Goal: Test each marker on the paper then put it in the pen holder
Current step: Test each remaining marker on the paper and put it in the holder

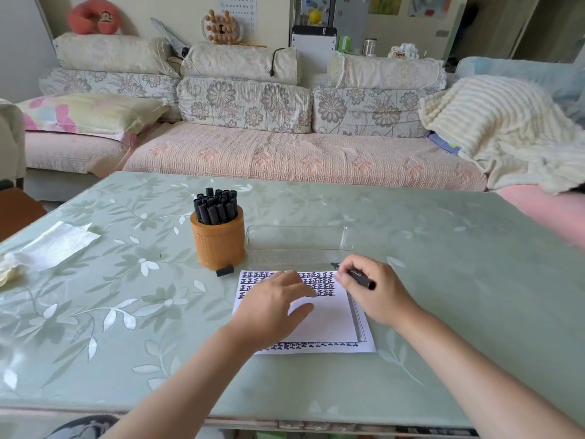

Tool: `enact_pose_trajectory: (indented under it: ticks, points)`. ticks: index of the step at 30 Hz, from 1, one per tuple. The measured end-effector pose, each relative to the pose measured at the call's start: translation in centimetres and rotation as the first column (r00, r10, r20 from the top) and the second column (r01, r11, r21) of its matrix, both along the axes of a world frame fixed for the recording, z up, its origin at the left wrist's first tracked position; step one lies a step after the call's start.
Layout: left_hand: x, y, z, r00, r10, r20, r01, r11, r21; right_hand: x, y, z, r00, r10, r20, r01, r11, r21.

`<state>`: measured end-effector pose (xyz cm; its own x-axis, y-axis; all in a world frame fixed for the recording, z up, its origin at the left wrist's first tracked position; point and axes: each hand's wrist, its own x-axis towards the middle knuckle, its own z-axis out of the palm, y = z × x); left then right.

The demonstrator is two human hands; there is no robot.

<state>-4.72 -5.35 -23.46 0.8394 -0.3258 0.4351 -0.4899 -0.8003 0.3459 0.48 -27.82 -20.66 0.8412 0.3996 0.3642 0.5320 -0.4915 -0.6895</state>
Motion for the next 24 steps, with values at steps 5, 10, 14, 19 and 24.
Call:
enact_pose_trajectory:
  ticks: [5,10,14,19,24]
  points:
    - [0.2,-2.1,-0.3,0.999,-0.027,-0.021,0.028,0.999,0.025,0.2,-0.8,-0.8,0.940,-0.008,-0.341,0.102,0.961,0.258]
    - [0.2,-3.8,-1.3,0.998,-0.028,-0.051,0.034,0.993,0.110,1.3,-0.3,-1.6,0.913,-0.130,-0.387,0.227,0.950,0.215]
    - [0.5,-4.0,-1.7,0.998,0.003,-0.059,0.007,0.986,0.165,2.0,-0.2,-2.8,0.899,-0.125,-0.419,0.235,0.946,0.221]
    - [0.5,-3.9,-1.9,0.998,0.016,-0.063,-0.005,0.986,0.166,2.7,-0.2,-3.9,0.921,-0.144,-0.363,0.220,0.960,0.175]
    - [0.6,-3.8,-2.0,0.998,0.032,-0.063,-0.020,0.983,0.184,2.9,-0.4,-4.3,0.938,-0.129,-0.321,0.187,0.970,0.157]
